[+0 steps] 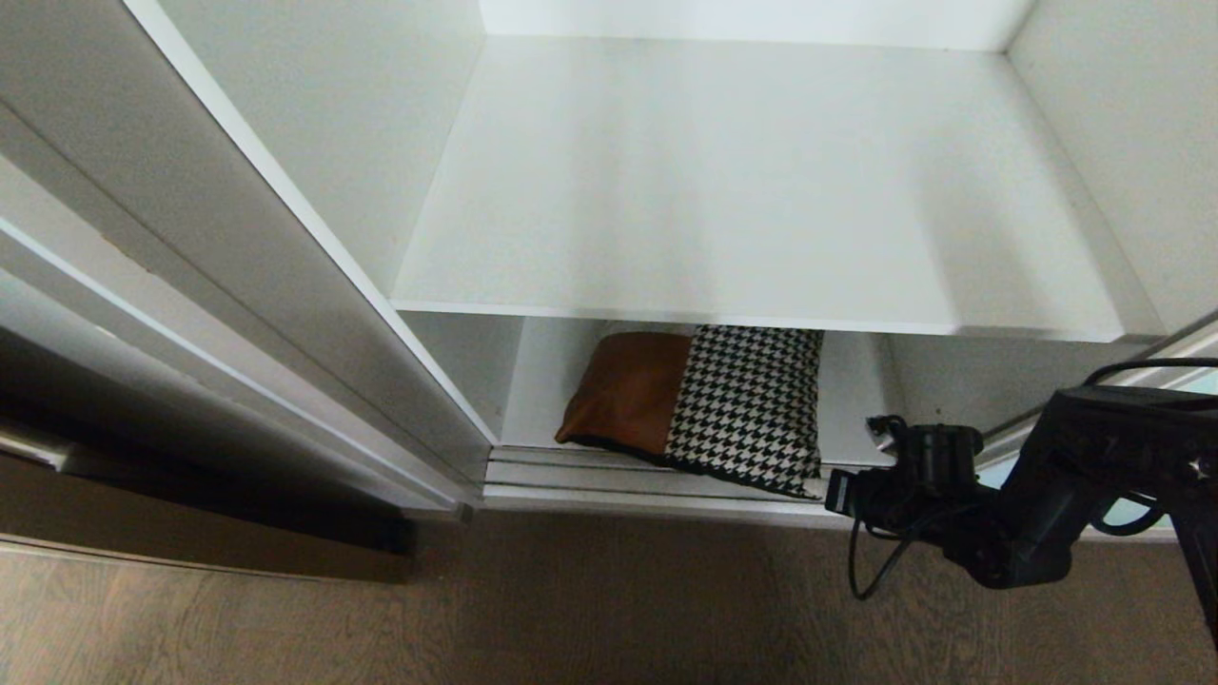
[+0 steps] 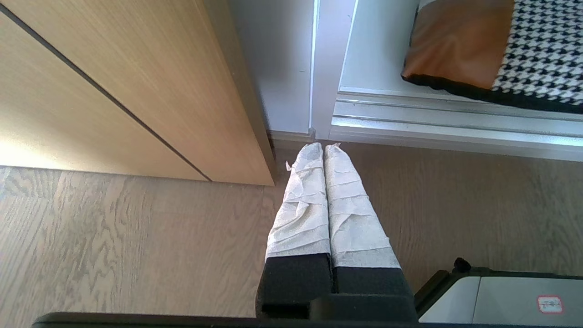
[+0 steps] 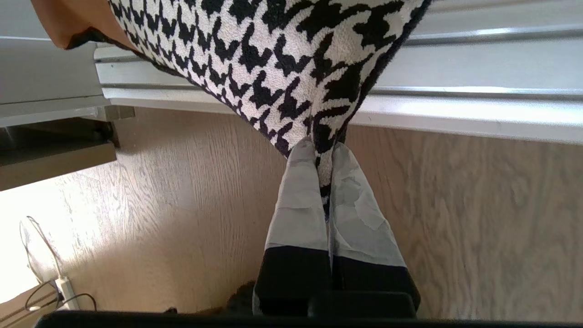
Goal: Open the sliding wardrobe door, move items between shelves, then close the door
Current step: Place the pillow on the higher shelf
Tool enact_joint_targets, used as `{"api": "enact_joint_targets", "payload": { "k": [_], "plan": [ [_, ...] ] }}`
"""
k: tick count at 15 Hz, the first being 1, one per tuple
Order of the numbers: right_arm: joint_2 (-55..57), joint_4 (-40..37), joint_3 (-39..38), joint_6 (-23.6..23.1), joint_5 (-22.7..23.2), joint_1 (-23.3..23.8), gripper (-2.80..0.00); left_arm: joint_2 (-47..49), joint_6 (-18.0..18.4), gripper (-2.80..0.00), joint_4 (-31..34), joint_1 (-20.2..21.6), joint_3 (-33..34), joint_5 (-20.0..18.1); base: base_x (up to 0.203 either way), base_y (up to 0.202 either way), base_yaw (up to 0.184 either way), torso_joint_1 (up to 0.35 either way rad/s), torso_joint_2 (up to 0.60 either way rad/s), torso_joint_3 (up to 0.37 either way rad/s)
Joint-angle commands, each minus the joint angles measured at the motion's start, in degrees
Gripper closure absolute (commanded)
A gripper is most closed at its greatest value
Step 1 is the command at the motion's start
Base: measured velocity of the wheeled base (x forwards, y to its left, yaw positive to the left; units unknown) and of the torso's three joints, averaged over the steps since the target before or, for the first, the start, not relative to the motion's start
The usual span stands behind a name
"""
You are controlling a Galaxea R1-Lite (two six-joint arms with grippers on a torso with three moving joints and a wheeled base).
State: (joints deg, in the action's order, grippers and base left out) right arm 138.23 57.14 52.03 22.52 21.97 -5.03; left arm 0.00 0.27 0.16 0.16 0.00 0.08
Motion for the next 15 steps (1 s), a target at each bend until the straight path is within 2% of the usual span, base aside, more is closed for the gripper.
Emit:
{"api": "enact_joint_targets", "payload": {
  "k": [1,10,15],
  "plan": [
    [-1.3,0.6,-1.9,0.1,0.1,0.5,0.00,0.1,0.0,0.00,0.0,0.0,0.1,0.0,0.000,0.000,0.000,0.000,0.00,0.000],
    [-3.6,1.7,-5.5,0.6,0.3,5.4,0.00,0.1,0.6,0.00,0.2,0.0,0.1,0.0,0.000,0.000,0.000,0.000,0.00,0.000],
    [-3.0,2.1,-5.5,0.9,0.2,6.6,0.00,0.1,1.8,0.00,0.3,0.0,0.1,-0.3,0.000,0.000,0.000,0.000,0.00,0.000]
  ]
}}
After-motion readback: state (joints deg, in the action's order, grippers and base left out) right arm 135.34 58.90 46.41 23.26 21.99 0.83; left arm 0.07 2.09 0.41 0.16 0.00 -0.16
